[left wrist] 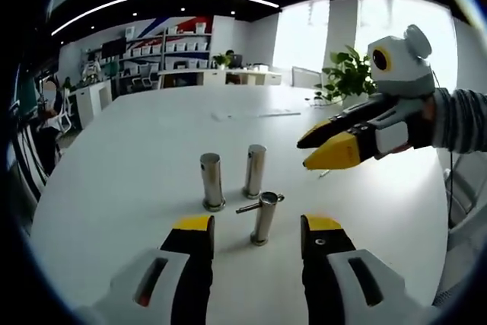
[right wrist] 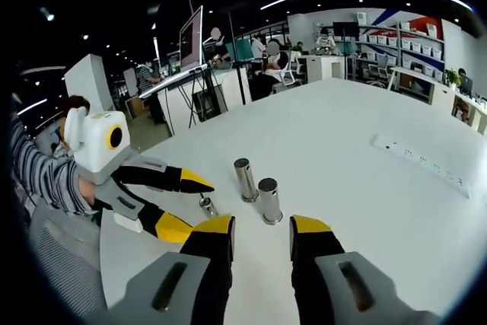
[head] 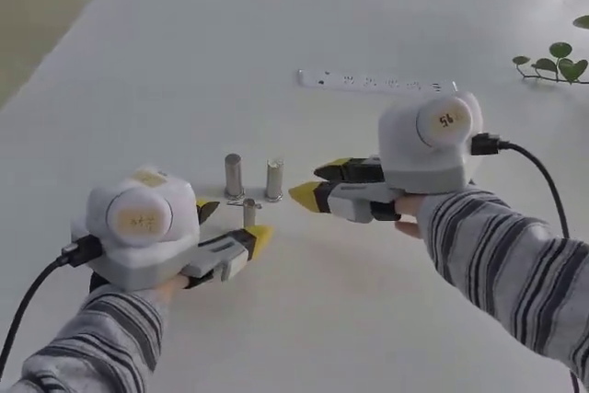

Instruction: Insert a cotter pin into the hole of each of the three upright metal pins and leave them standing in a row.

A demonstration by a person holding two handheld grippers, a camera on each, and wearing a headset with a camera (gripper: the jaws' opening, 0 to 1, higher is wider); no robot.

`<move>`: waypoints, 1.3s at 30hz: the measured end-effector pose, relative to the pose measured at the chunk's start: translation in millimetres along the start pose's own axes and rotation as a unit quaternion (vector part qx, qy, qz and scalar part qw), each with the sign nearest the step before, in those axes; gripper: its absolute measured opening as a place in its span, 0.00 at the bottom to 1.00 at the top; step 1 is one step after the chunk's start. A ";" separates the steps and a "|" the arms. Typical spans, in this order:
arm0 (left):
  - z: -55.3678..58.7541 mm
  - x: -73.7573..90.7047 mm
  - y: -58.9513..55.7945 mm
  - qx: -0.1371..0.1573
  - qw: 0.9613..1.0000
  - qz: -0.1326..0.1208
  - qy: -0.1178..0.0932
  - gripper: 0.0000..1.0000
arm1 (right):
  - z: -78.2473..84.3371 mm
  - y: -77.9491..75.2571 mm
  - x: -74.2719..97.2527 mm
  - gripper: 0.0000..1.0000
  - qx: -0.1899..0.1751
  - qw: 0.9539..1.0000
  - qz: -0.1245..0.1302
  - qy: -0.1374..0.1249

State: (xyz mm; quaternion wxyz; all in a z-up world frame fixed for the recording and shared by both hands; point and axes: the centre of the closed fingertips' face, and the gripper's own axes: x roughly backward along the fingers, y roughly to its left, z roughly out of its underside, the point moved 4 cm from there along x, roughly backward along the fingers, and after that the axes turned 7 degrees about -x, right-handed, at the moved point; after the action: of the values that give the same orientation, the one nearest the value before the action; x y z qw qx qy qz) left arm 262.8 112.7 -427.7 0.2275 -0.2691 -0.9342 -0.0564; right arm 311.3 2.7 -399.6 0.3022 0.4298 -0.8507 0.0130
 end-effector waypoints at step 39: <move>-7.6 45.2 -14.3 -0.028 0.999 0.012 -0.016 0.79 | 3.0 -8.8 -58.5 0.08 -0.012 0.999 0.014 -0.032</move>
State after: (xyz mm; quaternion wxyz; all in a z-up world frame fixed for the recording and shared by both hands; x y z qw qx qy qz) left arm 224.3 120.4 -400.1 0.2055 -0.2874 -0.9325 -0.0752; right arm 342.5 38.6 -434.8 0.2795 0.4143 -0.8661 -0.0067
